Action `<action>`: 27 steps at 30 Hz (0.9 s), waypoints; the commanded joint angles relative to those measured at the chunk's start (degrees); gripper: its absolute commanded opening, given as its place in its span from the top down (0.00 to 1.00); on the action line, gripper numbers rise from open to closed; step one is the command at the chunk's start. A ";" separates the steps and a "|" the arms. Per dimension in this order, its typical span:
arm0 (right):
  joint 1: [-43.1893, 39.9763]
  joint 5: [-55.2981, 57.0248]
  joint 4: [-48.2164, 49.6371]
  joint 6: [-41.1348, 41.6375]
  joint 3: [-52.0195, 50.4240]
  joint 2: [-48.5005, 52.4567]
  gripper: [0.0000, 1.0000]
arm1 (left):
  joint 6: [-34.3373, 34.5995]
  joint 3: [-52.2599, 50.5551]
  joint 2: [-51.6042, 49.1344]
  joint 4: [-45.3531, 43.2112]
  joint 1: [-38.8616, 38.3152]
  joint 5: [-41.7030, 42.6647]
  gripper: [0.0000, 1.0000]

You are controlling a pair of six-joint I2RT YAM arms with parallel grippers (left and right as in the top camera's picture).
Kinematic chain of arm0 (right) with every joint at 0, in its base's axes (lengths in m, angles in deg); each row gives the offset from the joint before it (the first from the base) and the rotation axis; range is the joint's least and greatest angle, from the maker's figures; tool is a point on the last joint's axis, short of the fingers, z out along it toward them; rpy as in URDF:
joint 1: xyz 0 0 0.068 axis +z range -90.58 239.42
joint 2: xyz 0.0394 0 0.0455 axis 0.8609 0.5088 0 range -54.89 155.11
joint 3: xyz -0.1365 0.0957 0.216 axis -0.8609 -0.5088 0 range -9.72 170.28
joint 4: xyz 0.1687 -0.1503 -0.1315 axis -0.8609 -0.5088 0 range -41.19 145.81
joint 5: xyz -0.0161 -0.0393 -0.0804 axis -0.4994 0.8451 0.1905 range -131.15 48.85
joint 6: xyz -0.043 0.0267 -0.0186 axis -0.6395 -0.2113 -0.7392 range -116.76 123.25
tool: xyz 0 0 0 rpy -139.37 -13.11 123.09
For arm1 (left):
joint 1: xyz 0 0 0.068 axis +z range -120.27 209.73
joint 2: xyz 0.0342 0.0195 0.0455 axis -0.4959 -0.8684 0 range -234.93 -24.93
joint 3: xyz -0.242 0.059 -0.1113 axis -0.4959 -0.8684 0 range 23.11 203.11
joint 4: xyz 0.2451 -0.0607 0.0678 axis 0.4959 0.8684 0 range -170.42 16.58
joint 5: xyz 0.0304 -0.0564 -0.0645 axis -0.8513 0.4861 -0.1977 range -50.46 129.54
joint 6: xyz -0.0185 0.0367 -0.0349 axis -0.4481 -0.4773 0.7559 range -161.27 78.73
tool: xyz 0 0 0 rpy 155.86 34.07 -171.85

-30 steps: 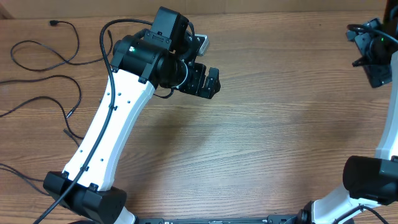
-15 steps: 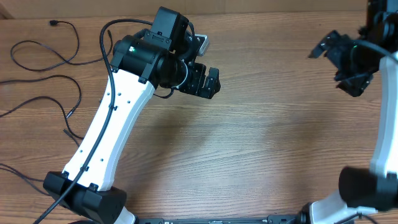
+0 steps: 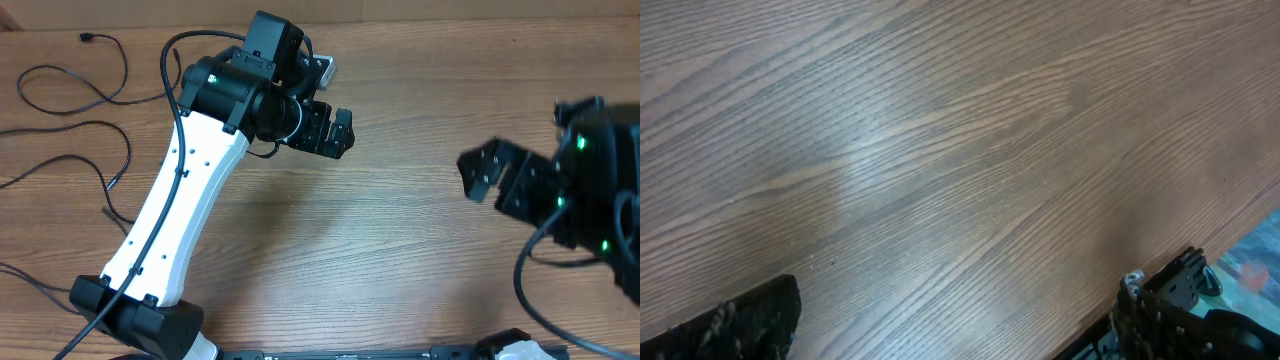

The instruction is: Untangle cables

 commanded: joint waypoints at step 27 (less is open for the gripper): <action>-8.13 -1.18 9.64 -25.46 -12.61 -11.15 0.00 | -1.05 0.26 0.98 -0.09 -0.37 -0.39 0.00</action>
